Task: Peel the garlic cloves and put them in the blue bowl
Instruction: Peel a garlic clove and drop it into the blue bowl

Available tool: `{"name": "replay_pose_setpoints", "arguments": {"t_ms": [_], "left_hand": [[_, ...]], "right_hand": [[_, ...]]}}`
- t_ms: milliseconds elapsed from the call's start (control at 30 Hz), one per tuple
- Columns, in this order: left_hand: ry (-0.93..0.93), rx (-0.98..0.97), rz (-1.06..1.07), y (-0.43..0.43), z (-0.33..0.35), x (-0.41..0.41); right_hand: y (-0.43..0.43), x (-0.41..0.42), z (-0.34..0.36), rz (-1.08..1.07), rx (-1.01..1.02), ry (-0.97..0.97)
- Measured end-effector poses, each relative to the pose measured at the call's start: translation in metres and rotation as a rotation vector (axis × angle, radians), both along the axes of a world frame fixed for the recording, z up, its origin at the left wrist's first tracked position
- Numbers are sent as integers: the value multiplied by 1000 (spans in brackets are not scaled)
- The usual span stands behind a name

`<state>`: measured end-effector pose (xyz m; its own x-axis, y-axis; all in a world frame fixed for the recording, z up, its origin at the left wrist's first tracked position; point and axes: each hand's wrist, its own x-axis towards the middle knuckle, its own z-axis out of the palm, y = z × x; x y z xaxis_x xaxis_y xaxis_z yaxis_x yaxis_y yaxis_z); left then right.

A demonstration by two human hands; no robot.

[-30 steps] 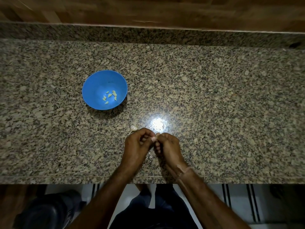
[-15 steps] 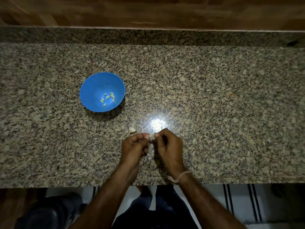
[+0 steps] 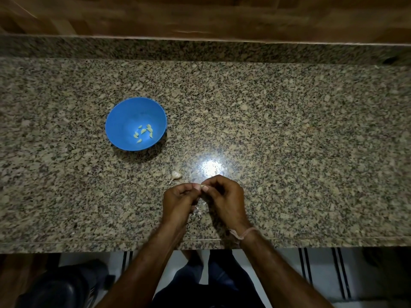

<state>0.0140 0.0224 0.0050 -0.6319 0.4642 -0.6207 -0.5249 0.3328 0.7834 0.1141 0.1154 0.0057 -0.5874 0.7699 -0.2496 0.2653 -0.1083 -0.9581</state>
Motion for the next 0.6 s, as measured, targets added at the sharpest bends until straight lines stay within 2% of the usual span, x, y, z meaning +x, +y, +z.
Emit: {"name": "replay_pose_setpoints", "arguments": {"t_ms": [167, 300, 367, 500, 600], "left_hand": [[458, -130, -199, -2, 6, -3], [589, -32, -264, -3, 12, 2], [698, -65, -291, -5, 14, 2], [972, -211, -370, -6, 20, 0], [1006, -270, -343, -12, 20, -2]], "right_hand": [[5, 2, -2, -60, -131, 3], [2, 2, -3, -69, -205, 42], [0, 2, -5, -67, -219, 36], [-5, 1, -3, -40, -84, -31], [-7, 0, 0, 4, 49, -91]]}}
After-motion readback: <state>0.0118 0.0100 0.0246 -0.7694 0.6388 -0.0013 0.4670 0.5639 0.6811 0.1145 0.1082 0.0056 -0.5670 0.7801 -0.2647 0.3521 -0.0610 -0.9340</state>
